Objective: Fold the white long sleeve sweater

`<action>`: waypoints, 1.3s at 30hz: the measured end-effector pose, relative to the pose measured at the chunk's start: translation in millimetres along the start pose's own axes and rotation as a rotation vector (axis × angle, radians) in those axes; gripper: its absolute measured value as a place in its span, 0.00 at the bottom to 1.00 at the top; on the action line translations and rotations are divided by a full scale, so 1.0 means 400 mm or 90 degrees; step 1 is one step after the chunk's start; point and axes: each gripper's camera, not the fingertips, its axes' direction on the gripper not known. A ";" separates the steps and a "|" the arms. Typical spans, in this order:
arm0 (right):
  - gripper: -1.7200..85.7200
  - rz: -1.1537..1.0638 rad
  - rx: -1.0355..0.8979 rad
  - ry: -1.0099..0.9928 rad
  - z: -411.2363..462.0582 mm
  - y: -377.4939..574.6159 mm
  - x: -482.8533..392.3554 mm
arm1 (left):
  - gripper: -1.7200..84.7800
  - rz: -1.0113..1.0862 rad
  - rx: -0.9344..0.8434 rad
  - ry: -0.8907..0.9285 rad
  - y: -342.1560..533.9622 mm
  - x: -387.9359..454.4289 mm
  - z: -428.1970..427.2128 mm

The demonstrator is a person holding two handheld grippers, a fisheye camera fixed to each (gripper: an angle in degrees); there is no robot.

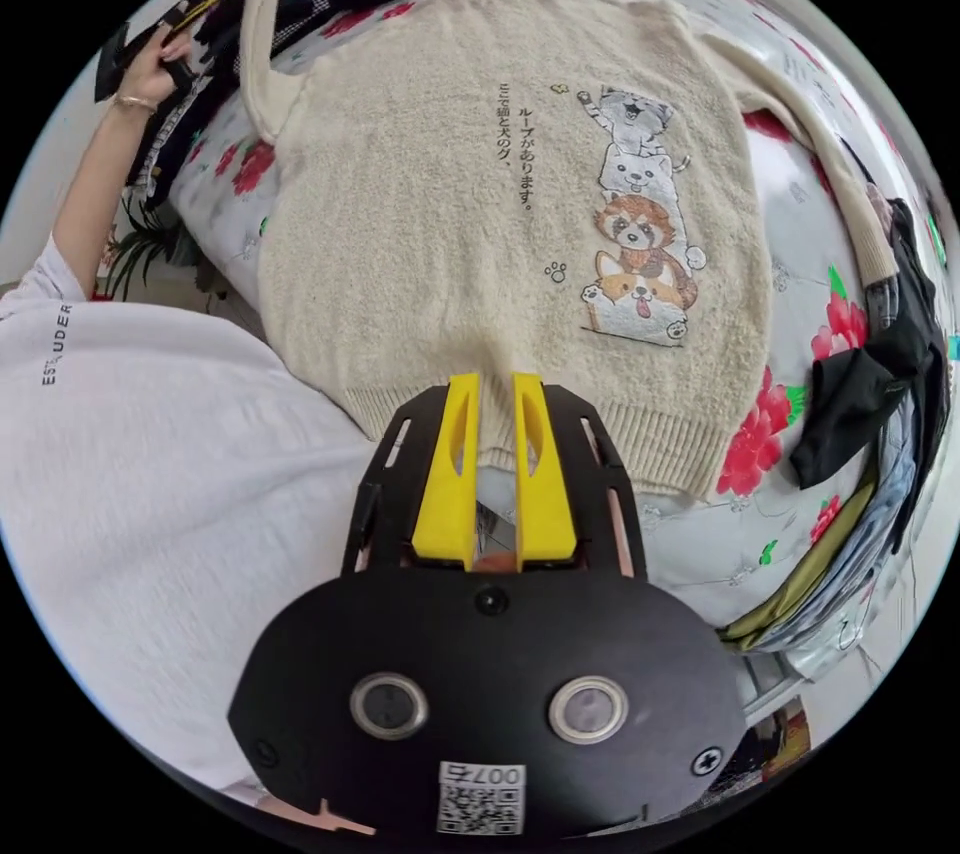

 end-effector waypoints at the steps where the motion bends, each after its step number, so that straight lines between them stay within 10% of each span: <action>1: 0.08 0.006 0.008 -0.009 -0.005 0.007 0.008 | 0.17 0.004 -0.078 0.073 0.018 0.043 0.127; 14: 0.11 0.094 0.248 -0.191 -0.180 -0.240 0.165 | 0.15 -0.126 -0.183 -0.169 0.422 0.045 0.277; 29: 0.09 0.051 0.207 -0.056 -0.147 -0.861 0.143 | 0.16 -0.273 -0.260 -0.238 0.525 -0.181 0.583; 39: 0.05 0.028 0.330 -0.086 -0.250 -0.789 0.211 | 0.14 -0.267 -0.292 -0.301 0.493 -0.231 0.719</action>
